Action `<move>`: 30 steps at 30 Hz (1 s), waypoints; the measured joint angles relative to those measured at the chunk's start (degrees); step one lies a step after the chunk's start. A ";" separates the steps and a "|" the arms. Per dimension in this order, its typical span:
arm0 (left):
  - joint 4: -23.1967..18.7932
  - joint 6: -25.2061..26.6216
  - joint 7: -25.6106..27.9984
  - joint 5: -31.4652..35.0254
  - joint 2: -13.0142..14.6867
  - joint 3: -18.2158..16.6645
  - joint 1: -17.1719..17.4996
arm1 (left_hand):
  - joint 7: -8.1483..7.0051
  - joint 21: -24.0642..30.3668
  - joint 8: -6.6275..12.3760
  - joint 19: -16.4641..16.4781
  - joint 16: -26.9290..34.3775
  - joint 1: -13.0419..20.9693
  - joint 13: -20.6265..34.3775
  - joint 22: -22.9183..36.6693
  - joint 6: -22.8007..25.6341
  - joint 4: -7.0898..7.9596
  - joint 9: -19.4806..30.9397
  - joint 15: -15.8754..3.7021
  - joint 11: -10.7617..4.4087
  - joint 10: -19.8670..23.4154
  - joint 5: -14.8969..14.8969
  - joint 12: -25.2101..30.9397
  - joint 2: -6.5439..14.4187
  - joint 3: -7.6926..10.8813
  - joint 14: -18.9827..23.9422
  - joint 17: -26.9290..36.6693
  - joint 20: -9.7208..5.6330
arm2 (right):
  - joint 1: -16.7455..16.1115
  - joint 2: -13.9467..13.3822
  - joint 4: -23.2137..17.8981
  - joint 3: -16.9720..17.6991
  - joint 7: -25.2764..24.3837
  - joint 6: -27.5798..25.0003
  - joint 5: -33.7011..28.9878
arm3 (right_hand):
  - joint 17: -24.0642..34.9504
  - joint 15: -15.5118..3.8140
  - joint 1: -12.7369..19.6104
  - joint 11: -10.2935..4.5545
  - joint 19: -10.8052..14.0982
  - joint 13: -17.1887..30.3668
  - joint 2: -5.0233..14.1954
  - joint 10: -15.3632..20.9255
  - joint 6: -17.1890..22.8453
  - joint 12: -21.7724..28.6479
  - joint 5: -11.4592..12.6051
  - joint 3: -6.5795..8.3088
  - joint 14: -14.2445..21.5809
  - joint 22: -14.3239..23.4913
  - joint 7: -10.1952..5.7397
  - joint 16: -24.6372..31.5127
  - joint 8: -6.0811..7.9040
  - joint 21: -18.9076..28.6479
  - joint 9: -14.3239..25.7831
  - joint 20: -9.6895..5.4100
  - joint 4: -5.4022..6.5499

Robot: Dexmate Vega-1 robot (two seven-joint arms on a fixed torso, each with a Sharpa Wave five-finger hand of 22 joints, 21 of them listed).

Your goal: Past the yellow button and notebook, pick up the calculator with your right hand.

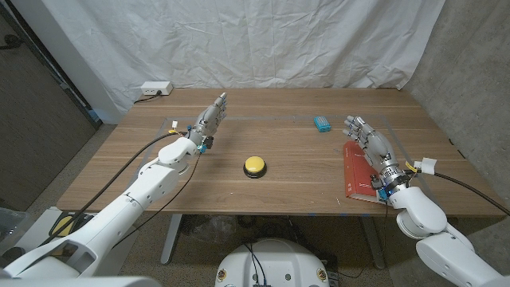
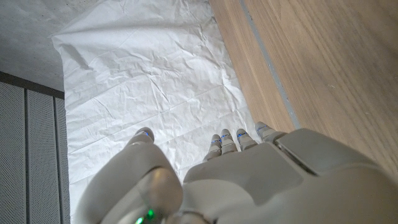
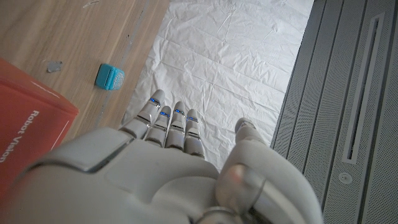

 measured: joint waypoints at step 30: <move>-0.73 -0.42 -0.13 0.13 -0.01 0.10 0.45 | 0.43 -0.21 0.00 0.22 0.00 0.75 0.00 -0.01 1.88 -0.41 -0.01 0.48 0.61 0.61 -0.37 0.00 0.75 -0.06 0.48 0.00 0.22 | -9.79 3.15 -4.59 6.31 0.27 3.74 -3.27 | -0.01 -0.07 0.00 -0.10 0.55 0.00 0.00 0.52 0.39 0.00 -0.22 -0.18 0.46 0.02 -0.23 0.00 0.00 -0.44 -0.01 0.07 -0.17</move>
